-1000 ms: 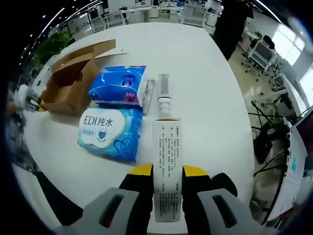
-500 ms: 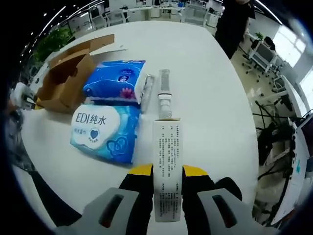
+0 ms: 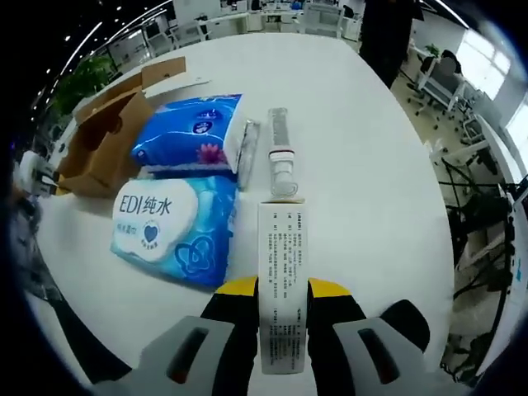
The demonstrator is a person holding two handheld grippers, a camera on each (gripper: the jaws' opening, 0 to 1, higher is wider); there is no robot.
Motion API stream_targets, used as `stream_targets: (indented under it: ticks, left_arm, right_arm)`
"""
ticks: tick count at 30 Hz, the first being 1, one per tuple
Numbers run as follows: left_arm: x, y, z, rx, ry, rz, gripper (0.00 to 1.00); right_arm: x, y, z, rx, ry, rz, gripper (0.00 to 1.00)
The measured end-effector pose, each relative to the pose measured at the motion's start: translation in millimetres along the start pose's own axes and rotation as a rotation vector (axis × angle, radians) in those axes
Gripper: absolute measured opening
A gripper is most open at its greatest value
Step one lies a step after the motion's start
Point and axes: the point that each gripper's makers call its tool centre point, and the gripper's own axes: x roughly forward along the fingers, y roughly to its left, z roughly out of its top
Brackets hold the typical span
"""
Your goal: Operate the shoe box by opening the lid, removing the specified soft item, and placing it in the target area until the item is outside and the box remains undamaged.
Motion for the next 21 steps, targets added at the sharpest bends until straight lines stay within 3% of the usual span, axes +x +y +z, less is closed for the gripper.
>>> stream_targets:
  ticks: [21]
  left_arm:
    - [0, 0.6, -0.7, -0.008, 0.009, -0.004, 0.01]
  right_arm:
    - [9, 1, 7.6, 0.043, -0.028, 0.001, 0.19]
